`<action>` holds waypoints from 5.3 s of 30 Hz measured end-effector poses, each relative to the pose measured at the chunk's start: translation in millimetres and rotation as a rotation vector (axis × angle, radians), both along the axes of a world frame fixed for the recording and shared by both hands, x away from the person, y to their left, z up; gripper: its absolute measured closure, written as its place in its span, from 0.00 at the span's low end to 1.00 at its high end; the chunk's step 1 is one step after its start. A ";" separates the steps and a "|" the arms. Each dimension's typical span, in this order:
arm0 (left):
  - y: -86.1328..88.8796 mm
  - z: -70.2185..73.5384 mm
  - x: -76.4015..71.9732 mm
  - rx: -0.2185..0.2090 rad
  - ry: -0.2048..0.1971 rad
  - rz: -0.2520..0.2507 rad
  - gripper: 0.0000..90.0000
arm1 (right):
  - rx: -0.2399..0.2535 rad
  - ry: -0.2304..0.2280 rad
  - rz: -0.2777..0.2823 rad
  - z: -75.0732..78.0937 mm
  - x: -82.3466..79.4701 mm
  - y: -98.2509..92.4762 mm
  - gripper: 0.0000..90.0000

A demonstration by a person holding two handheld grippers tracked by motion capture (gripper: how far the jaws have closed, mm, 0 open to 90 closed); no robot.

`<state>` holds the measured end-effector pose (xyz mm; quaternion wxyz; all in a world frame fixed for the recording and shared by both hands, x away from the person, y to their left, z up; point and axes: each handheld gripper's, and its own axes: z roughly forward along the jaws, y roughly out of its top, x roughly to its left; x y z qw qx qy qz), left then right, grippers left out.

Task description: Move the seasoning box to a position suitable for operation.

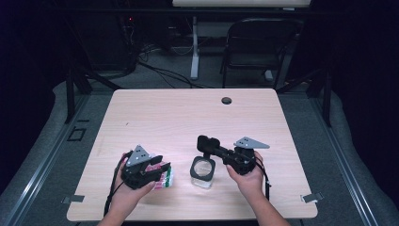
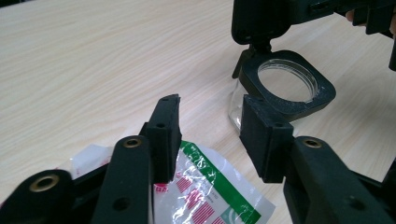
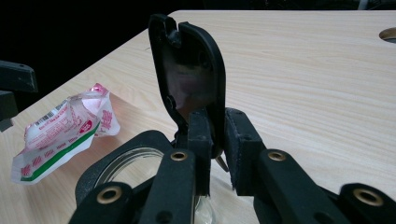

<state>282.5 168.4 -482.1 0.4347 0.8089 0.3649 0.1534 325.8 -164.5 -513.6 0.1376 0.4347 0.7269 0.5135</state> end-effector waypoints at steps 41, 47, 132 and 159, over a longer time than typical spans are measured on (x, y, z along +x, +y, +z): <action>49.2 -64.5 -45.0 0.203 -0.001 0.005 0.43 | 0.052 0.011 0.002 -3.1 -6.6 -8.1 0.71; 48.9 -65.9 -48.1 0.213 -0.004 0.005 0.43 | 0.083 0.025 0.001 -3.6 -3.6 -8.0 0.71; 50.4 -84.2 -4.5 0.202 0.057 0.048 0.97 | 0.090 0.025 -0.011 -5.8 -14.0 -14.7 0.69; 52.4 -78.8 -6.4 0.199 0.039 0.055 1.00 | 0.089 0.029 -0.017 -6.5 -13.7 -15.7 0.69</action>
